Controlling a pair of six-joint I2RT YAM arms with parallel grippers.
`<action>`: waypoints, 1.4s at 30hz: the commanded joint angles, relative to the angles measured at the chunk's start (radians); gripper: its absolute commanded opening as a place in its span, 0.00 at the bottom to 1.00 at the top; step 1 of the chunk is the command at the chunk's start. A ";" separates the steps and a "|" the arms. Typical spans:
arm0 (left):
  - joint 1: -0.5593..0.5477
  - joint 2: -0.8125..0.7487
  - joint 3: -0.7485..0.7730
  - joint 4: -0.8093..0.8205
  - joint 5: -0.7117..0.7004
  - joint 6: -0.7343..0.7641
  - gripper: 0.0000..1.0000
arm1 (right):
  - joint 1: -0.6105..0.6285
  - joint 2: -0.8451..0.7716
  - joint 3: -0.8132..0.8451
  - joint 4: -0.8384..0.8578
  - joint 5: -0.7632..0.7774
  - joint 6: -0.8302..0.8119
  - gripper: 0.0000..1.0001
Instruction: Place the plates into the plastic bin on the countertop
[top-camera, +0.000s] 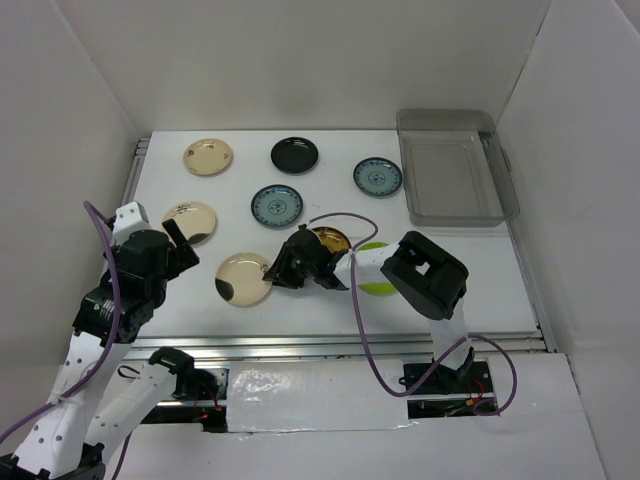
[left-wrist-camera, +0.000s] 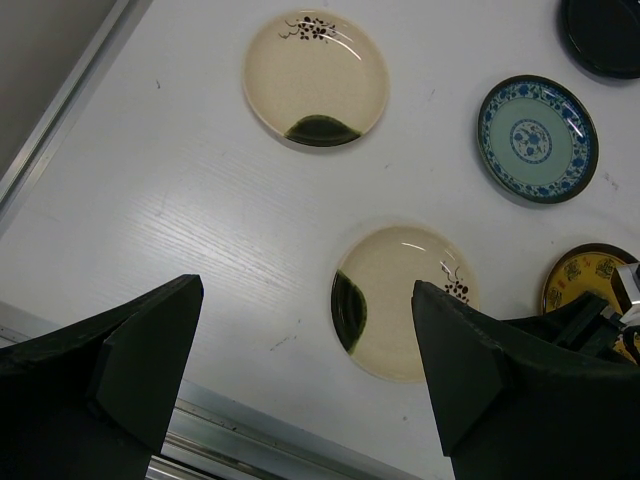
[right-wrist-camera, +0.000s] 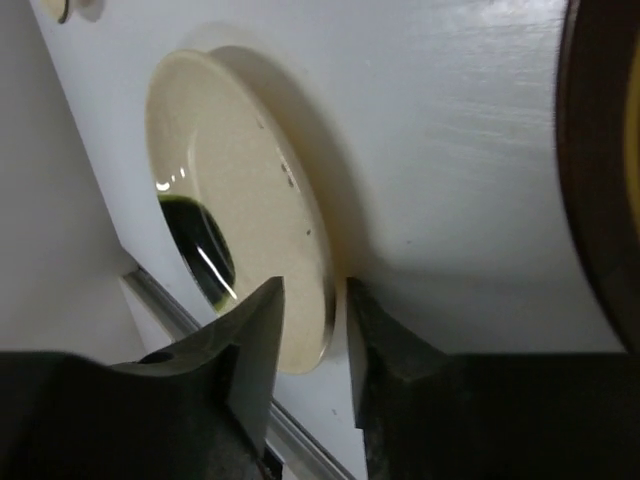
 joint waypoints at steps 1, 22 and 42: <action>-0.004 -0.010 0.021 0.027 0.004 -0.005 0.99 | -0.011 0.029 -0.015 0.046 0.022 0.038 0.37; -0.003 -0.149 0.014 0.029 -0.049 -0.028 0.99 | -0.603 -0.469 0.204 -0.410 -0.089 -0.186 0.00; -0.003 -0.018 0.013 0.070 0.070 0.032 0.99 | -1.192 -0.069 0.349 -0.465 0.017 0.021 0.07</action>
